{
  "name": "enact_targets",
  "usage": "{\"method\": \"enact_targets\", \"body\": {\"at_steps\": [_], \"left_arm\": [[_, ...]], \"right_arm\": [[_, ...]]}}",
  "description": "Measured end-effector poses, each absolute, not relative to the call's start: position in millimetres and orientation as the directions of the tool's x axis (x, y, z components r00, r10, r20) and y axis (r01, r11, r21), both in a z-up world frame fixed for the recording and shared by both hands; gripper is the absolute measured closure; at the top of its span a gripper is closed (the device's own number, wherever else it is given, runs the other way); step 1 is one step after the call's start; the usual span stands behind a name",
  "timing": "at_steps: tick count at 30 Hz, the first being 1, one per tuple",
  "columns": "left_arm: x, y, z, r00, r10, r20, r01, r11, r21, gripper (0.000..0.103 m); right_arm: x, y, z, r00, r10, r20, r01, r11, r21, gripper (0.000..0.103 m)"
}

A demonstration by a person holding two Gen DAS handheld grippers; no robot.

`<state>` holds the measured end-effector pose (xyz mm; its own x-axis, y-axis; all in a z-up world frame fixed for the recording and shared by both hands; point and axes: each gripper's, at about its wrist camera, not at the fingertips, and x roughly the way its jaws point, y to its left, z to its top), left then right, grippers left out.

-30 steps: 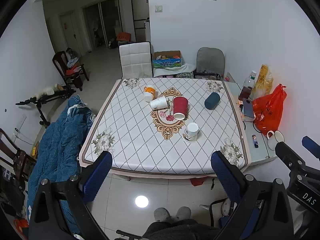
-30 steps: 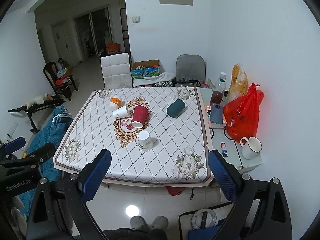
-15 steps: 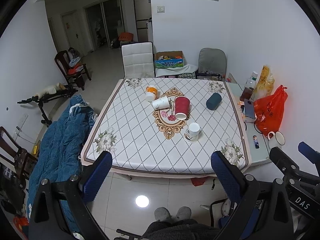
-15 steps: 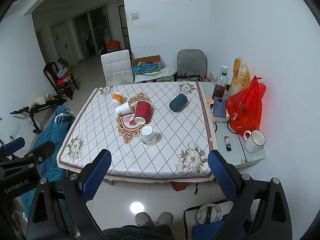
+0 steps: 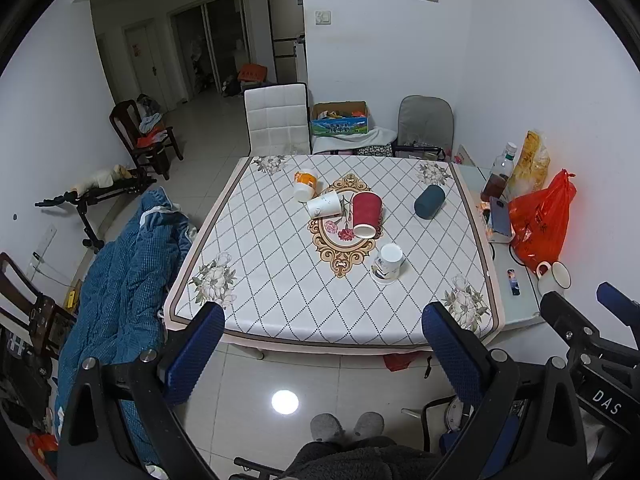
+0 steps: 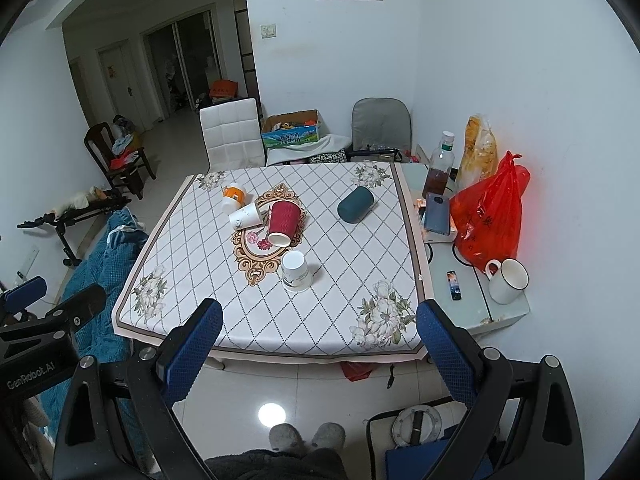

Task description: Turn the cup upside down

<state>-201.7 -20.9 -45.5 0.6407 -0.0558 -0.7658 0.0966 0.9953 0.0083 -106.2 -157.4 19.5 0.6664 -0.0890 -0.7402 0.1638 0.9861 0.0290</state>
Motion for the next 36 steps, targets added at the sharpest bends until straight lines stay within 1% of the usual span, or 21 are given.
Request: {"method": "enact_targets", "body": {"at_steps": [2, 3, 5, 36], "left_arm": [[-202, -20, -46, 0.641, -0.054, -0.766, 0.096, 0.995, 0.01, 0.002], [-202, -20, -46, 0.641, -0.055, -0.766, 0.096, 0.995, 0.009, 0.002], [-203, -20, -47, 0.64, -0.055, -0.766, 0.097, 0.995, 0.009, 0.002], [-201, -10, -49, 0.644, -0.048, -0.763, 0.105, 0.994, 0.027, 0.002]], "right_arm": [[-105, -158, 17, 0.664, -0.086, -0.742, 0.165, 0.986, 0.033, 0.004], [-105, -158, 17, 0.665, -0.089, -0.741, 0.166, 0.986, 0.03, 0.001], [-105, -158, 15, 0.663, -0.093, -0.743, 0.172, 0.985, 0.03, 0.0], [-108, -153, 14, 0.658, -0.107, -0.746, 0.191, 0.981, 0.028, 0.0]]}}
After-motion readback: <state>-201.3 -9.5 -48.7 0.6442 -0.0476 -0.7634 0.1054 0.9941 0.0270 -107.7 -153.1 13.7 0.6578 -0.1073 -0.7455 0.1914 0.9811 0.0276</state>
